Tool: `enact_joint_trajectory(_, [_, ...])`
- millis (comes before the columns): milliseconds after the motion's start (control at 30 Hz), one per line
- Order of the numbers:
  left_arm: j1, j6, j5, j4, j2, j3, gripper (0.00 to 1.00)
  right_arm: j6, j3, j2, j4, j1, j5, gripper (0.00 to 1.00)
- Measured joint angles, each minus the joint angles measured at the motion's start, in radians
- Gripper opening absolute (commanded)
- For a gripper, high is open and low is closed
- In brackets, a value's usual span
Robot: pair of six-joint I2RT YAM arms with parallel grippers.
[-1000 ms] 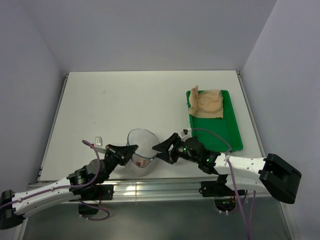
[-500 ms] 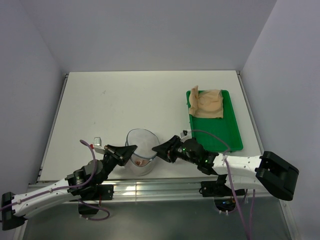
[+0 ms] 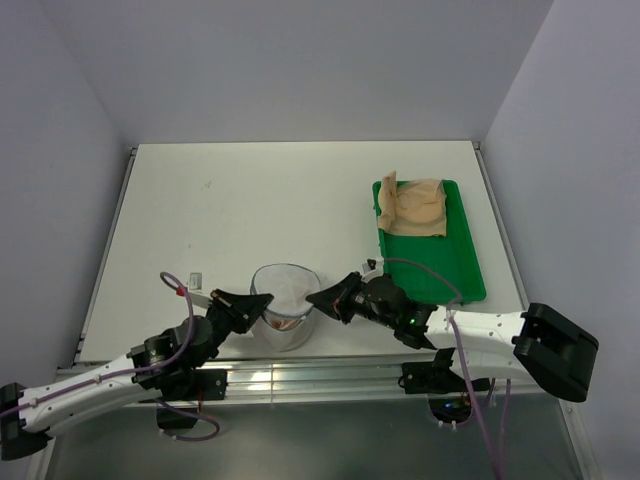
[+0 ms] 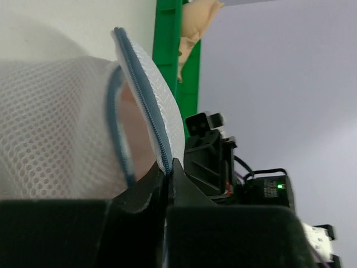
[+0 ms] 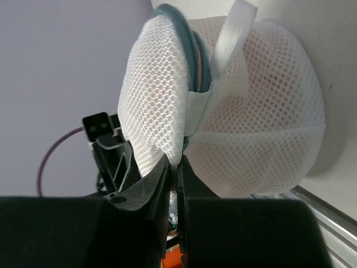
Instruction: Place the bra in the laundry bag and zip it closed
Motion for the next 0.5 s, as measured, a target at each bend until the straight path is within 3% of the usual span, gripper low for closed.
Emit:
enact_joint_trajectory(133, [0.000, 0.090, -0.021, -0.186, 0.113, 0.188, 0.37, -0.037, 0.049, -0.036, -0.075, 0.004, 0.029, 0.00])
enact_joint_trajectory(167, [0.000, 0.118, -0.033, -0.227, 0.143, 0.245, 0.49, -0.050, 0.067, -0.045, -0.094, 0.005, 0.042, 0.00])
enact_joint_trajectory(267, [0.000, 0.197, -0.082, -0.341, 0.219, 0.402, 0.61, -0.087, 0.123, -0.066, -0.150, 0.005, 0.091, 0.00])
enact_joint_trajectory(400, [0.000, 0.274, -0.163, -0.478, 0.322, 0.579, 0.64, -0.137, 0.192, -0.074, -0.235, 0.005, 0.157, 0.00])
enact_joint_trajectory(500, [0.000, 0.294, -0.222, -0.600, 0.413, 0.707, 0.58, -0.172, 0.238, -0.073, -0.302, 0.005, 0.203, 0.00])
